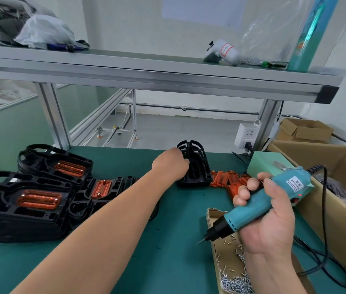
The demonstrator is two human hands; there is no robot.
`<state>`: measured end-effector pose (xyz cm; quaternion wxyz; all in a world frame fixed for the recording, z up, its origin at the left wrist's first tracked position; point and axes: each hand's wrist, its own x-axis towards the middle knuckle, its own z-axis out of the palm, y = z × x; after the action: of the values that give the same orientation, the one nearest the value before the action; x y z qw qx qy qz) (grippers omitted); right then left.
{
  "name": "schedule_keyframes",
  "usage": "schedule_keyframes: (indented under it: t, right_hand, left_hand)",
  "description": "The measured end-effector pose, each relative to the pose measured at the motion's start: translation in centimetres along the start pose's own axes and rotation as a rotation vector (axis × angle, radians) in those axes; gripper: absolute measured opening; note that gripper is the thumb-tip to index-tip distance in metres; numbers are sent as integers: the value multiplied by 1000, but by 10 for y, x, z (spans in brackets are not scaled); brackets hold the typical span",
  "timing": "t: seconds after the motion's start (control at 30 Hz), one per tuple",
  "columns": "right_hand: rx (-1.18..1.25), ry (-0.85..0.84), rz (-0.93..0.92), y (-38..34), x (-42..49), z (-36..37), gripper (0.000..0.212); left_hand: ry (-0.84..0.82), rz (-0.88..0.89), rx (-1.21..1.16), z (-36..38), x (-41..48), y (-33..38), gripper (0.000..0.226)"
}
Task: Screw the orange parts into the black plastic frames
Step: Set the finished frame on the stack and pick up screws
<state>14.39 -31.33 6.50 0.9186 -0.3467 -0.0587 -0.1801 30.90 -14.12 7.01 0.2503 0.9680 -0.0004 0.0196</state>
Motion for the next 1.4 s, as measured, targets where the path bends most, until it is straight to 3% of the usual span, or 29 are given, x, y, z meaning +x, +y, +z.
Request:
schedule_keyframes:
  t: [0.23, 0.43, 0.87, 1.13, 1.4]
  right_hand:
    - [0, -2, 7, 0, -1, 2, 10]
    - [-3, -10, 14, 1, -2, 2, 11]
    - [-9, -10, 24, 2, -1, 0, 7]
    - [-7, -9, 26, 4, 0, -2, 8]
    - [-11, 2, 10, 2, 1, -2, 9]
  left_hand:
    - [0, 17, -44, 8, 8, -8, 32]
    - [-70, 27, -110, 15, 11, -11, 19]
    - [-1, 26, -159, 14, 5, -12, 28]
    - [133, 62, 122, 16, -4, -6, 17]
    - [-27, 67, -327, 4, -11, -6, 29]
